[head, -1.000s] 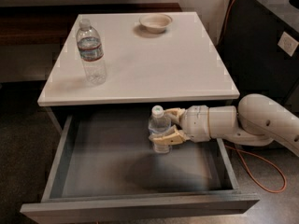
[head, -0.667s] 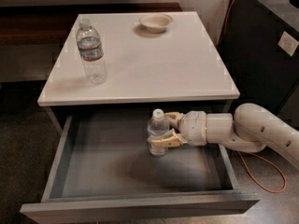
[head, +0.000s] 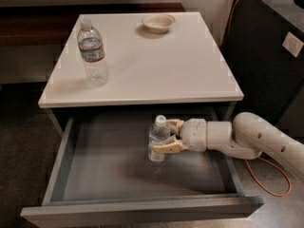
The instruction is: Place blue plastic bottle into top drawer
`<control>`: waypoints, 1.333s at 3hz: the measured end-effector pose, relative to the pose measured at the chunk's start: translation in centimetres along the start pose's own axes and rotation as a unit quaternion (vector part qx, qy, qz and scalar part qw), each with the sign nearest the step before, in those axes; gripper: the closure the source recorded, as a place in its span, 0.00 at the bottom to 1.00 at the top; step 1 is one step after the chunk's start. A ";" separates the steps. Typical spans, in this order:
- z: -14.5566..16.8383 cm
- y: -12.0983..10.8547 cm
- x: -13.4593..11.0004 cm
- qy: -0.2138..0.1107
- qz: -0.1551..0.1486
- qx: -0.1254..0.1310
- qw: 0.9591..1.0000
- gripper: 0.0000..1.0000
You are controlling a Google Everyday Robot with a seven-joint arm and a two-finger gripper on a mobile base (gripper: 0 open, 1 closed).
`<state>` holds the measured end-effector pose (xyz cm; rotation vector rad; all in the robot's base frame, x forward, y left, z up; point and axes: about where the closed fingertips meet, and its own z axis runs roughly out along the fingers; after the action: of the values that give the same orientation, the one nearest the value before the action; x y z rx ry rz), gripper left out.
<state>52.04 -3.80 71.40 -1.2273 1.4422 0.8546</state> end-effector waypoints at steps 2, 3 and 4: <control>0.1 -0.3 1.2 -0.002 0.029 -0.006 1.000 0.60; 0.0 -0.5 1.6 0.006 0.034 -0.009 0.999 0.38; 0.2 -0.4 1.5 0.005 0.034 -0.011 0.999 0.14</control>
Offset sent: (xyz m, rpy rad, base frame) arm 0.0074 -0.0117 -0.0178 0.0241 0.0855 -0.0169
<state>52.51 -4.06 69.89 -1.2071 1.4929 0.9129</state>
